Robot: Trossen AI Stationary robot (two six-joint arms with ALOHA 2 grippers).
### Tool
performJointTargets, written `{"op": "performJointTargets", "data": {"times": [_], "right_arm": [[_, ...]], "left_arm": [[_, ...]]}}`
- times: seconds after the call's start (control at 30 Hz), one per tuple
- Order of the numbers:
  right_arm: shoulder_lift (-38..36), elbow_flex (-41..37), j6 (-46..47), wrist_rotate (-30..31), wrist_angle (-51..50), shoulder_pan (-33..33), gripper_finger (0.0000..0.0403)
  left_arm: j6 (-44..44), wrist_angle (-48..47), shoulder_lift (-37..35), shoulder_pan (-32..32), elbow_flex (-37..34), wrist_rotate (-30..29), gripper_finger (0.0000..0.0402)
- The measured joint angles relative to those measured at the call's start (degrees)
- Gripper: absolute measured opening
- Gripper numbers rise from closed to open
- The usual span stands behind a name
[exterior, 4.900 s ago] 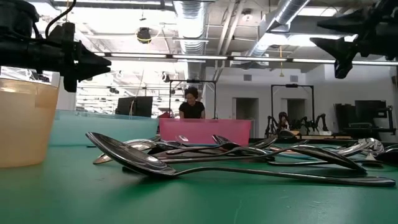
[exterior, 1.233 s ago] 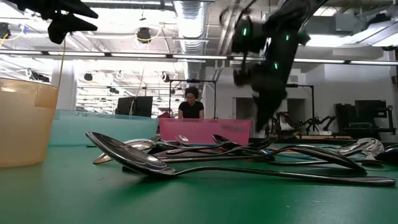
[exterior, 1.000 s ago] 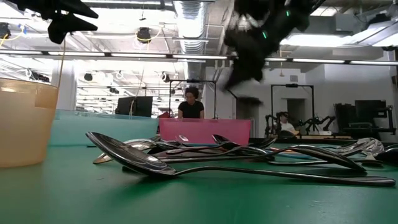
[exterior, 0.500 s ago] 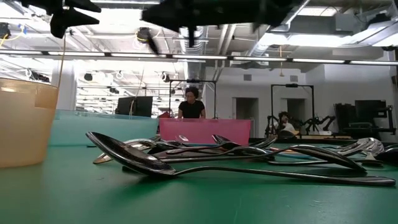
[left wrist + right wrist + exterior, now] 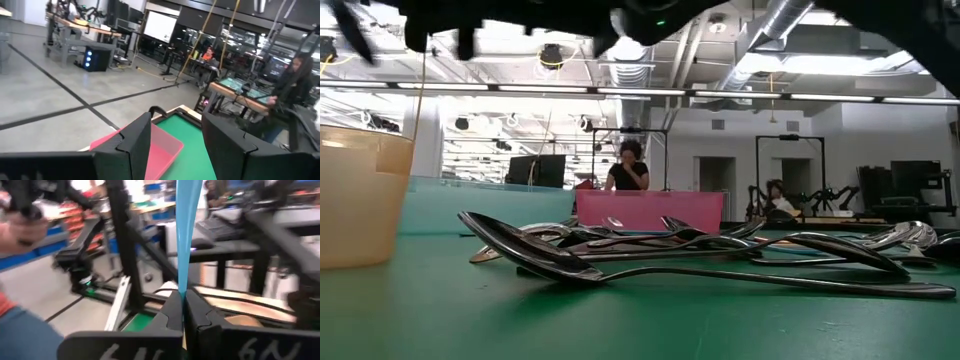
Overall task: Sort silverware by color (type)
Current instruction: Put the blue spoon into the orange bin
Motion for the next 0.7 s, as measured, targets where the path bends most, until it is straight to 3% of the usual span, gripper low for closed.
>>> {"op": "performJointTargets", "data": {"times": [0.27,0.43,0.7], "right_arm": [[10.7,13.6,0.0,-2.6,-8.6,0.7,0.0005],[13.8,14.7,4.4,-3.7,-9.8,0.6,0.0005],[13.5,14.8,3.1,-3.0,-10.7,0.2,0.0033]], "left_arm": [[0.0,-0.1,0.0,0.0,0.0,-0.8,0.0158],[-0.1,-0.2,0.0,0.0,0.0,-0.8,0.0158],[-0.1,-0.5,0.0,0.0,0.0,-1.8,0.0158]]}}
